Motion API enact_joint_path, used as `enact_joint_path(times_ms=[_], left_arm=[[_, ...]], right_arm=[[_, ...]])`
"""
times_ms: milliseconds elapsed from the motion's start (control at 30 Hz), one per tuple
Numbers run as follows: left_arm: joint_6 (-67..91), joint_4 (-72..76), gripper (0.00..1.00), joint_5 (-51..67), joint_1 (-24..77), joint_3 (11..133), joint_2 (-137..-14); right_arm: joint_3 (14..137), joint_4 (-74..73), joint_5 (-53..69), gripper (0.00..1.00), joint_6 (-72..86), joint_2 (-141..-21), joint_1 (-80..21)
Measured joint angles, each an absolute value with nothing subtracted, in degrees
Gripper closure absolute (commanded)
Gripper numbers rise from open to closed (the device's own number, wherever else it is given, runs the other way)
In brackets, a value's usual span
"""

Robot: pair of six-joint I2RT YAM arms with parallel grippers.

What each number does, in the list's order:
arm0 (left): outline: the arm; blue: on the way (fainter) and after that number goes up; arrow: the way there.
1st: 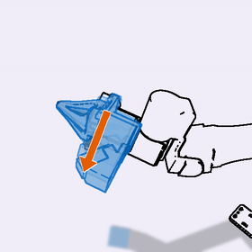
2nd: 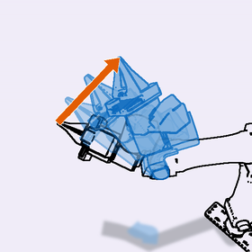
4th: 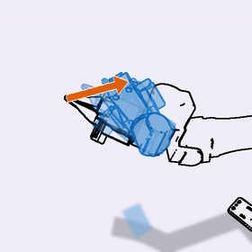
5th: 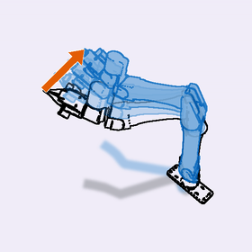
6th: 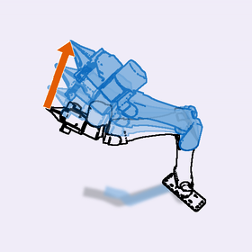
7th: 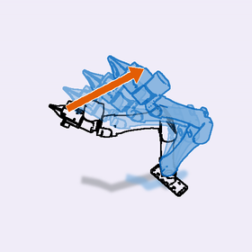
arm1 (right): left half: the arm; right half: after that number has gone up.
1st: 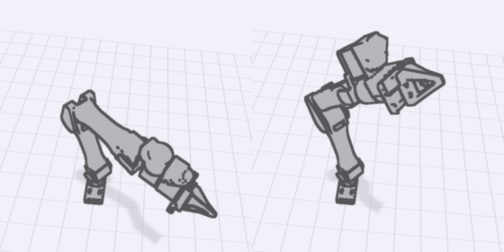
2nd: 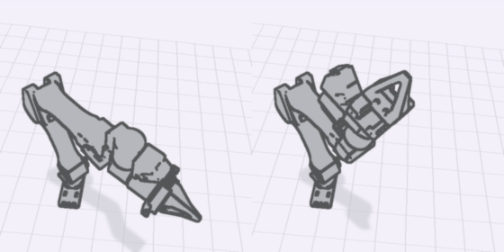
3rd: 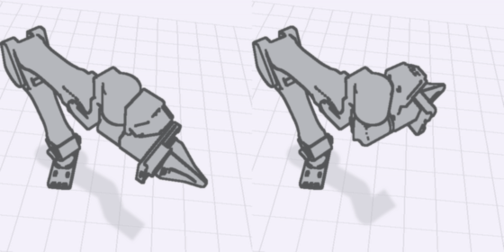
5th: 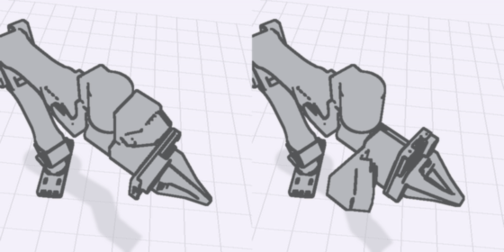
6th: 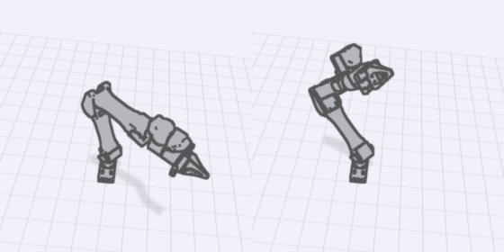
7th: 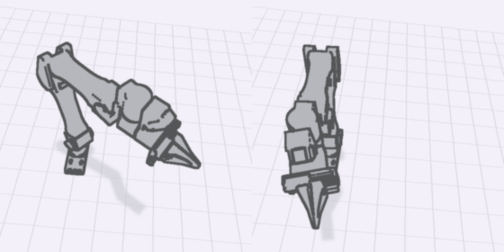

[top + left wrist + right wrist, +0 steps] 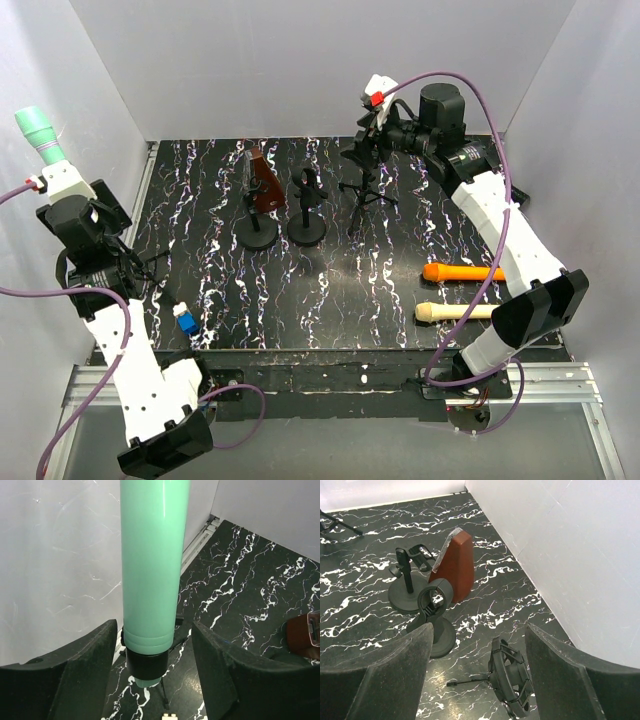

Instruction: Remove the microphone from the stand

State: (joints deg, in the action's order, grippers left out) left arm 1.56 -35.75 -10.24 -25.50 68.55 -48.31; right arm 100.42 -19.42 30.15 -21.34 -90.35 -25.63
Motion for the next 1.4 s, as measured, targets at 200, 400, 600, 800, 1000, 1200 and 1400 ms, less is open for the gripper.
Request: enact_joint_path(times_ms=[200,400,600,800,1000,1200,1400], left_arm=[[1.8,-34.4,0.59,-9.9,-25.5,68.0,-48.2],[1.0,-34.8,0.79,-7.9,-25.5,68.7,-48.2],[0.6,-38.3,0.94,-2.4,-25.5,70.7,-48.3],[0.6,-42.0,1.00,5.6,-25.3,72.5,-48.2],[1.5,-43.1,1.00,16.9,-24.9,72.9,-47.7],[2.3,-43.4,1.00,27.7,-24.4,72.9,-47.6],[4.1,-44.3,1.00,36.8,-23.7,72.7,-47.5]], right_arm=[[100.2,-19.6,30.0,0.21,-21.4,-90.3,-25.6],[98.2,-19.6,29.8,0.21,-21.4,-89.6,-25.6],[96.9,-19.5,29.7,0.22,-21.4,-89.4,-25.6],[96.5,-19.5,29.8,0.23,-21.4,-89.4,-25.6],[94.6,-19.0,29.7,0.23,-21.4,-88.6,-25.6],[91.6,-18.0,28.9,0.23,-21.3,-87.1,-25.8],[89.1,-17.4,28.4,0.23,-21.7,-85.2,-25.8]])
